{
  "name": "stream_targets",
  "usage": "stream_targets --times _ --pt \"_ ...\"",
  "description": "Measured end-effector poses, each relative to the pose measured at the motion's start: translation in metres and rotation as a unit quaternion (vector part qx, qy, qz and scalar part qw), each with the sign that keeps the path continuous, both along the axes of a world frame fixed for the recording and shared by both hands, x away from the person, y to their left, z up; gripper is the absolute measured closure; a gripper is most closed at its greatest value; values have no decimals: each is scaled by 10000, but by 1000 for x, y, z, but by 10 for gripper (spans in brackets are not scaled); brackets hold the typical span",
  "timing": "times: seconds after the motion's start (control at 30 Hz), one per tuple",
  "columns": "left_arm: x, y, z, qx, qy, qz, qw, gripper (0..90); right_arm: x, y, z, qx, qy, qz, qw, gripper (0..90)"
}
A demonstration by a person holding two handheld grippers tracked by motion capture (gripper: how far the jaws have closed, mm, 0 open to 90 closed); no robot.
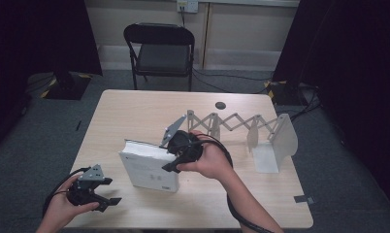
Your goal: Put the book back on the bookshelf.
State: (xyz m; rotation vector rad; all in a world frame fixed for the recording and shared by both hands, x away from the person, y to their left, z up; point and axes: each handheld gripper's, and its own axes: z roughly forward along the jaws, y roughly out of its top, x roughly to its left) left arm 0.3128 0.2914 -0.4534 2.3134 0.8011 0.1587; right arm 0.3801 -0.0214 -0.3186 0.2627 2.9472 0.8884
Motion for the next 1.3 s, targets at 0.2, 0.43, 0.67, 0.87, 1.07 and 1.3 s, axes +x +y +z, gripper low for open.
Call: stream_targets --times 0.2,0.43,0.67,0.87,1.07,1.3 --pt "4 -8 -4 28 -46 -17 10000 175 -3 -24 0 -12 63 -265 9996 524" --pt "8 -18 -13 41 -85 -57 9999 175 -2 -24 0 -15 177 -476 9987 479" --pt "10 -21 -25 113 -41 20 9999 172 -1 -8 -1 -288 179 -575 9978 452" --pt "10 -21 -33 125 -93 130 9998 161 1 6 -4 -456 134 -575 9972 429" --pt "8 -22 -36 189 -365 84 9991 147 2 9 -5 -477 117 -514 9975 436" --pt "7 -22 -44 56 -501 79 9987 1 6 10 -7 -403 237 -543 9974 433"
